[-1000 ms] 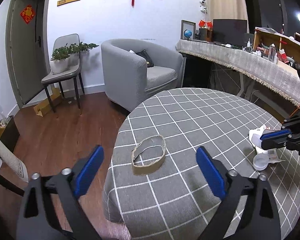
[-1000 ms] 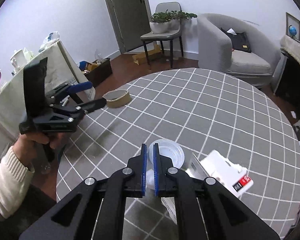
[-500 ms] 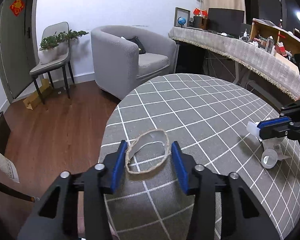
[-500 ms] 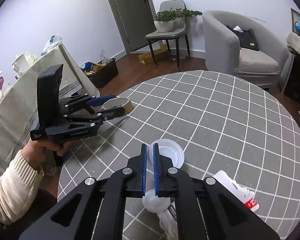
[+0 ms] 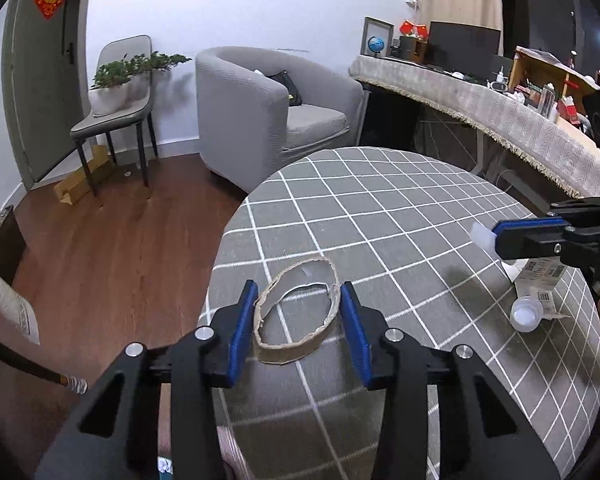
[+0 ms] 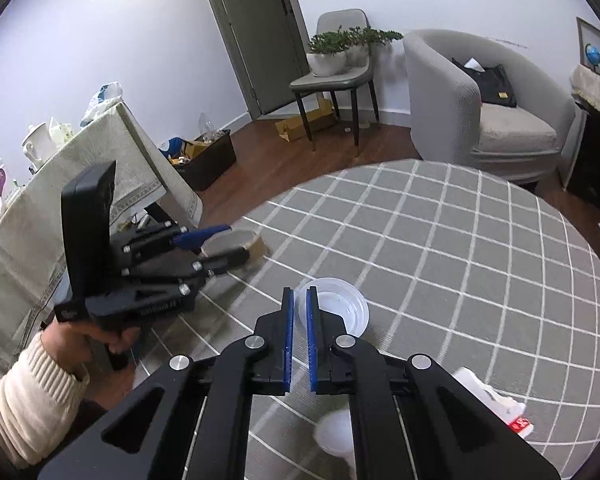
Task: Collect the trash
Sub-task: 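Grasp the brown tape ring with the left tool while the right holds the cup, then carry the tape ring over the teal bin with the left tool while the right carries the cup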
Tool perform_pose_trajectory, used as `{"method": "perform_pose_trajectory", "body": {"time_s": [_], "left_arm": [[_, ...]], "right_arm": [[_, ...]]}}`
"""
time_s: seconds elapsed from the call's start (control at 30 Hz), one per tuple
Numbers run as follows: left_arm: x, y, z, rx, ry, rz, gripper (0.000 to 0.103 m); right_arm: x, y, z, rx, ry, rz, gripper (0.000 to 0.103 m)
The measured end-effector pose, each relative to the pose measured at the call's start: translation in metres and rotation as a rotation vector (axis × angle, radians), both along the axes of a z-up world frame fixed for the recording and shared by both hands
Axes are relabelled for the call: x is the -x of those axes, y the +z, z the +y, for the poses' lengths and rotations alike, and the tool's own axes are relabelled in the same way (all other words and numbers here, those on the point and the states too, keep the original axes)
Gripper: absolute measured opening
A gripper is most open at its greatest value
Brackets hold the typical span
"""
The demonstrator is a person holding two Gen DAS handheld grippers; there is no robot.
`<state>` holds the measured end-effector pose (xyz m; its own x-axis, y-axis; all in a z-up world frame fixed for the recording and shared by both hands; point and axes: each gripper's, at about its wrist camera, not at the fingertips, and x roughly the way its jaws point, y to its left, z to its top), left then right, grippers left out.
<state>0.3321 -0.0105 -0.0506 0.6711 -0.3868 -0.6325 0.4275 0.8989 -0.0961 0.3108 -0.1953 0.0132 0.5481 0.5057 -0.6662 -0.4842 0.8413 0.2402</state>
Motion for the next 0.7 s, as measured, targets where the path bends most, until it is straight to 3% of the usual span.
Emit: {"method": "perform_pose_trajectory", "body": {"time_s": [0.7], "left_arm": [[0.056,0.021,0.055,0.044,0.180,0.003,0.044]], "right_arm": [[0.017,-0.013,0.071,-0.020,-0.004,-0.004,0.006]]}}
